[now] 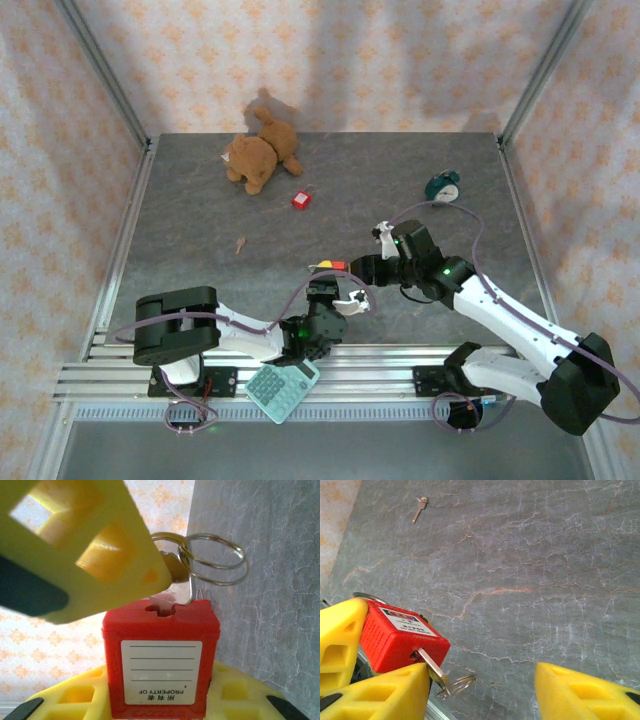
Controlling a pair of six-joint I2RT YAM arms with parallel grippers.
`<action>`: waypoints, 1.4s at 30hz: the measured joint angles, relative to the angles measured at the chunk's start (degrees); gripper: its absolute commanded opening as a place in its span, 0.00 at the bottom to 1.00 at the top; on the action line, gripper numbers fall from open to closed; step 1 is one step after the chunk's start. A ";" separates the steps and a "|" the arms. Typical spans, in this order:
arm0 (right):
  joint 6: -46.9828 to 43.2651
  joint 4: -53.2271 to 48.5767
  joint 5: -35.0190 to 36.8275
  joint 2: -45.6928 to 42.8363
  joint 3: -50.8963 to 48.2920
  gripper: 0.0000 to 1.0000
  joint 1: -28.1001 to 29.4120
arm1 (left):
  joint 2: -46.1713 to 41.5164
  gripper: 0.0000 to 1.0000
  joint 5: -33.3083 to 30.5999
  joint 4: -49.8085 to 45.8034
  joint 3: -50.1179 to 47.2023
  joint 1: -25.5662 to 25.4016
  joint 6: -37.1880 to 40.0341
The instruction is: Unlock with the key
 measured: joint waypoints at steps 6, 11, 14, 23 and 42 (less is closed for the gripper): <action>0.22 0.24 -0.04 0.00 0.04 0.56 -0.02 | 0.28 0.30 -0.26 0.46 0.00 -0.02 -0.02; 0.24 0.24 -0.09 0.00 0.04 0.56 -0.13 | 0.59 0.30 -0.42 0.79 0.00 -0.42 -0.02; 0.24 0.26 -0.07 0.00 0.07 0.56 -0.17 | 0.61 0.30 -0.42 0.83 0.00 -0.44 -0.02; 0.68 1.20 -0.04 0.00 0.07 0.56 -0.76 | 0.74 0.30 -0.42 1.16 0.00 -0.44 -0.04; 2.86 1.75 1.57 2.54 1.18 0.59 -1.86 | 2.58 0.30 -0.44 5.73 0.00 -0.44 3.02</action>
